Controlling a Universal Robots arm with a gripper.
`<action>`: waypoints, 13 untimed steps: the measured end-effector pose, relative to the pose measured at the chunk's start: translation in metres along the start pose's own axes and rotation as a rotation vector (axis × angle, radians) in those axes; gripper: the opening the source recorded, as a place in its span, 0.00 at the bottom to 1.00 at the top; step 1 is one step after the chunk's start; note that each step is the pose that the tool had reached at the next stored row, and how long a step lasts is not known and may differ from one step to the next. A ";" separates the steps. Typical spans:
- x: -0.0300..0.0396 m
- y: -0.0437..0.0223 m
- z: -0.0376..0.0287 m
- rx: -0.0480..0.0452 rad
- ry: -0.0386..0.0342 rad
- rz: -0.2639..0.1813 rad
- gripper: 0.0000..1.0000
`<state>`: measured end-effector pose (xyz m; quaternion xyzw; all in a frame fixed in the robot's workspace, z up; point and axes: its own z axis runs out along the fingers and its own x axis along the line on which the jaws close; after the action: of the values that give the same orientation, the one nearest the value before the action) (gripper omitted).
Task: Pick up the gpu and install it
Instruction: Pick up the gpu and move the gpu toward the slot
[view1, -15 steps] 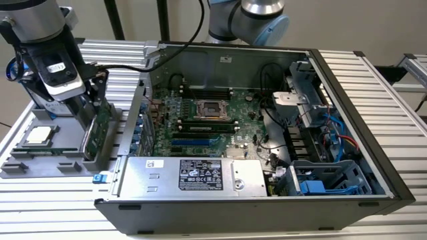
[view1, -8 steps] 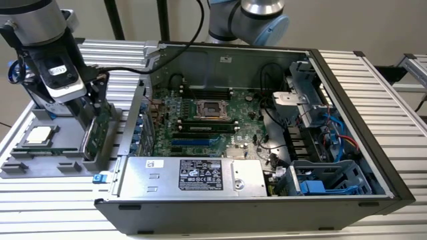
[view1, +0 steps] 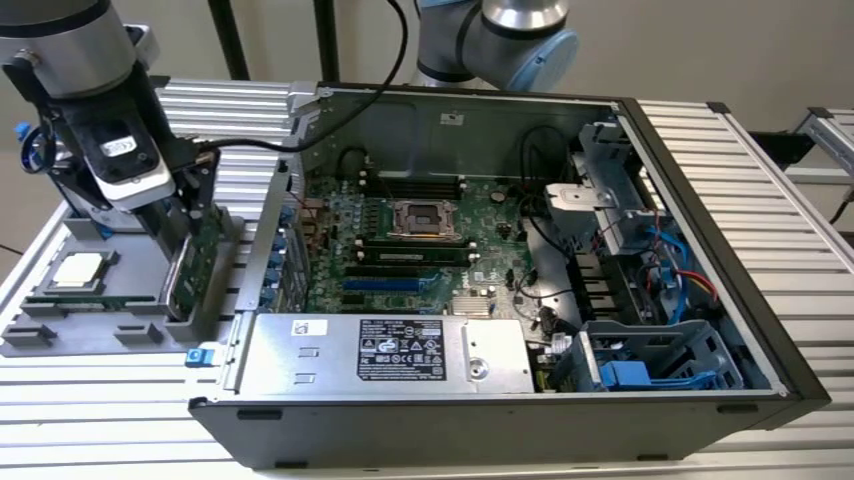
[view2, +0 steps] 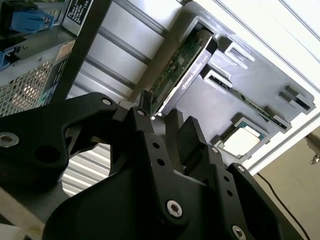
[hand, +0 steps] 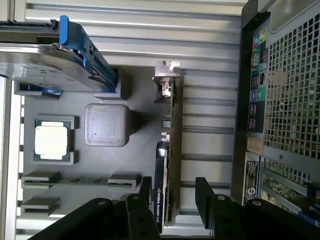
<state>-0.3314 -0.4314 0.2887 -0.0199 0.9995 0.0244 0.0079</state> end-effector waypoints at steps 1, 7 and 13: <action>0.0000 0.0000 0.0006 -0.0001 -0.0001 0.000 1.00; 0.0000 -0.0003 0.0041 -0.0001 -0.0001 0.000 1.00; 0.0001 -0.0004 0.0075 0.0000 0.0000 0.000 1.00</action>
<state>-0.3313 -0.4315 0.2812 -0.0200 0.9995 0.0244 0.0079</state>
